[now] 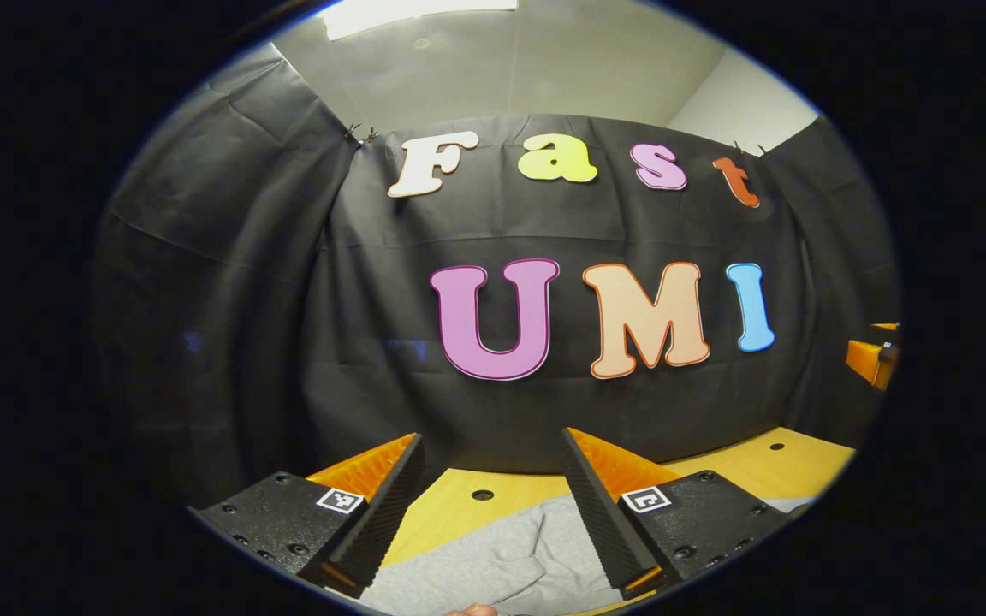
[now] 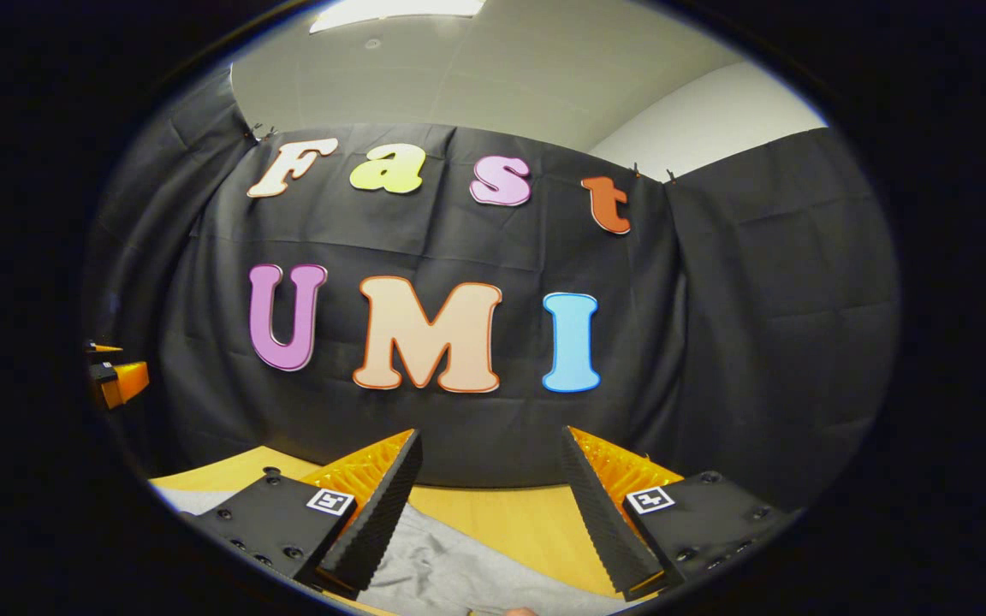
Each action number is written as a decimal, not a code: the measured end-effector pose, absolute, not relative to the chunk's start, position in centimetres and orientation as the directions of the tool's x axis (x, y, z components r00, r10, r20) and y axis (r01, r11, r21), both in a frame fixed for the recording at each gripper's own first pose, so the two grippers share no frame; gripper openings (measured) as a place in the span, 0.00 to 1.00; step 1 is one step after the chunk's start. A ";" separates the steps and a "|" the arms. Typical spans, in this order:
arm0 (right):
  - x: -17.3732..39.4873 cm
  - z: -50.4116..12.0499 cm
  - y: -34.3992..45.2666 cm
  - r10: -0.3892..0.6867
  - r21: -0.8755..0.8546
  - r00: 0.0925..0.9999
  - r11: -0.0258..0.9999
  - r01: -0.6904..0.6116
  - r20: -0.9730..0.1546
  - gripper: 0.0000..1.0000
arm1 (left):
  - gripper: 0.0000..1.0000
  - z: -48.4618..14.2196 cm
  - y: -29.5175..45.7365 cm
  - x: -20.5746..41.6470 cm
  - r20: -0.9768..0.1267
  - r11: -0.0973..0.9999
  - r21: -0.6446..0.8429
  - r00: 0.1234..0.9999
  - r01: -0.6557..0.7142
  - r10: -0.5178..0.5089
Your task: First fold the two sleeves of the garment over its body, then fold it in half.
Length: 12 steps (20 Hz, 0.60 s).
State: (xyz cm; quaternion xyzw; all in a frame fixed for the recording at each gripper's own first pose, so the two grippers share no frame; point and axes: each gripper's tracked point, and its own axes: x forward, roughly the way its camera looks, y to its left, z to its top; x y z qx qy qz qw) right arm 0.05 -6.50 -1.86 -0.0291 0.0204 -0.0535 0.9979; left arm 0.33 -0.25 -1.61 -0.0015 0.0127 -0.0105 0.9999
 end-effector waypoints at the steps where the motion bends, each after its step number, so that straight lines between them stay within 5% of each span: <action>1: 0.0 -2.3 -7.9 -0.130 -0.072 0.990 0.989 0.127 -0.046 1.00 | 0.93 -1.7 -0.5 0.4 -0.027 1.000 -0.004 0.999 0.026 -0.026; 12: -4.0 -10.1 -21.5 -0.357 -0.181 0.906 0.930 0.321 -0.228 1.00 | 0.93 -1.5 -4.7 0.9 -0.025 0.993 0.011 0.993 0.114 -0.113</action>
